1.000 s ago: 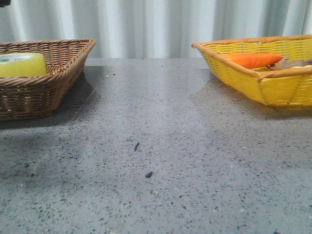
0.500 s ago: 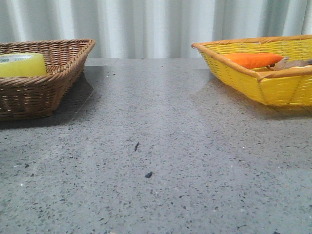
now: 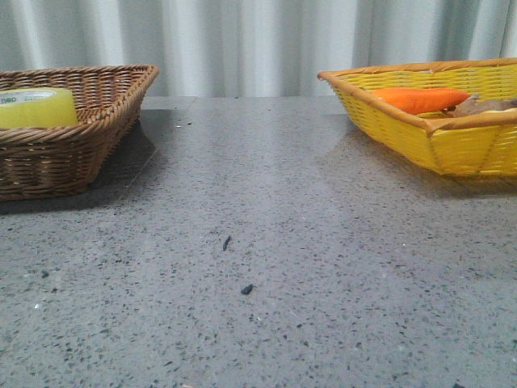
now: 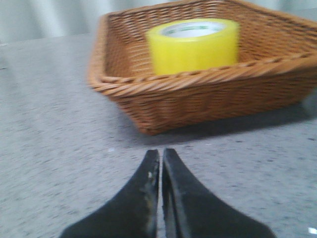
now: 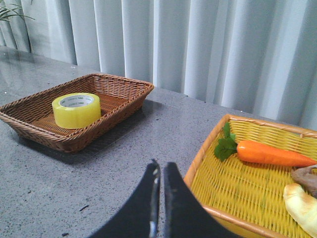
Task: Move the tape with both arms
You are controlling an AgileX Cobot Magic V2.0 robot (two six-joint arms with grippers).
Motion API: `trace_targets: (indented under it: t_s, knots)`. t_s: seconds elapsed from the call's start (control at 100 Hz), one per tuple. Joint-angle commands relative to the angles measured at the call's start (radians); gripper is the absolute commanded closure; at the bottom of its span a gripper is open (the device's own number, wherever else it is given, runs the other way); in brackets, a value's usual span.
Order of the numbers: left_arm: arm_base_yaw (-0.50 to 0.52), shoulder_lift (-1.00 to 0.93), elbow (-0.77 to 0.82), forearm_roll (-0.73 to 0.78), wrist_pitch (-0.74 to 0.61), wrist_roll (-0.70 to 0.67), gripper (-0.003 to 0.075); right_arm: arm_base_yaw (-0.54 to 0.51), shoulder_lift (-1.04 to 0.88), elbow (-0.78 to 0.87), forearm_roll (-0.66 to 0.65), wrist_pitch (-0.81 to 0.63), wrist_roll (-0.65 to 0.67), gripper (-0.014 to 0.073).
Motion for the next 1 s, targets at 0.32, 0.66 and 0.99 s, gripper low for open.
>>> trace_targets:
  t_s: [0.32,0.66,0.99]
  knots:
    - [0.092,-0.033,0.011,-0.006,-0.001,-0.001,0.0741,-0.005,0.008,-0.023,-0.008,-0.071,0.001,0.0662]
    - [0.092,-0.033,0.011,-0.006,-0.001,-0.001,0.0741,-0.005,0.008,-0.023,-0.008,-0.071,0.001,0.0662]
    - [0.092,-0.033,0.011,-0.006,-0.001,-0.001,0.0741,-0.005,0.008,-0.023,-0.008,-0.071,0.001,0.0662]
